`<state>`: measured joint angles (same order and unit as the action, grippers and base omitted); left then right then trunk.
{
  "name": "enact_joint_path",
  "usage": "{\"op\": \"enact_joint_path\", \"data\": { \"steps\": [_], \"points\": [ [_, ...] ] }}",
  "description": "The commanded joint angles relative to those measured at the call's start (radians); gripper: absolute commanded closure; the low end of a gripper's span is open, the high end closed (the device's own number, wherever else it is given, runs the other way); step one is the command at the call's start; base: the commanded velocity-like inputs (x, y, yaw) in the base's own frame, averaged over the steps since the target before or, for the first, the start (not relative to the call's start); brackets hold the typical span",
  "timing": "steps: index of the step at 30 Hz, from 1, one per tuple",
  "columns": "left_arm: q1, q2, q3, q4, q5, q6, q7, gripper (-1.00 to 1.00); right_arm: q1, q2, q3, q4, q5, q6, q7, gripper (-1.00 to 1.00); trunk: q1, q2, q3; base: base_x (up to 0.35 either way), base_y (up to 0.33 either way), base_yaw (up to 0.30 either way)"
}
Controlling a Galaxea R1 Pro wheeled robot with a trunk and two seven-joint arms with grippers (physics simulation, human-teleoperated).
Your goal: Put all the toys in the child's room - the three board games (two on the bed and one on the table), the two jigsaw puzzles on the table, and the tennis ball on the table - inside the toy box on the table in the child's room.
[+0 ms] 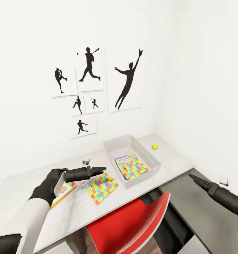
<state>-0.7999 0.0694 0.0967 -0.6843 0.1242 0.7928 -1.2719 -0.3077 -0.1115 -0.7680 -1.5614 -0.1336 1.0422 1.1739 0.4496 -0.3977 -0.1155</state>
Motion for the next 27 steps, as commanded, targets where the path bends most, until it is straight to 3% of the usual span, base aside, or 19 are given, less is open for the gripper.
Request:
{"op": "enact_joint_path", "data": {
  "steps": [1, 8, 27],
  "points": [
    [-0.001, 0.0, 0.0, 0.0, 0.003, 0.009, -0.001, -1.0, -0.001, 0.0, -0.004, 0.0, 0.0, 0.005, 0.004, -1.0, 0.0, -0.002, -0.002, -0.115, 0.145, 0.006],
    [-0.001, 0.001, 0.0, 0.0, 0.003, 0.008, -0.002, -1.0, 0.0, 0.0, -0.023, 0.0, -0.001, 0.005, 0.006, -1.0, 0.0, -0.002, -0.002, -0.045, 0.061, 0.162],
    [-0.001, 0.004, 0.0, 0.0, 0.003, 0.008, -0.003, -1.0, 0.001, 0.004, -0.024, 0.0, -0.001, 0.005, 0.006, -1.0, 0.0, -0.002, -0.002, -0.002, 0.003, 0.287]
  ]
}}
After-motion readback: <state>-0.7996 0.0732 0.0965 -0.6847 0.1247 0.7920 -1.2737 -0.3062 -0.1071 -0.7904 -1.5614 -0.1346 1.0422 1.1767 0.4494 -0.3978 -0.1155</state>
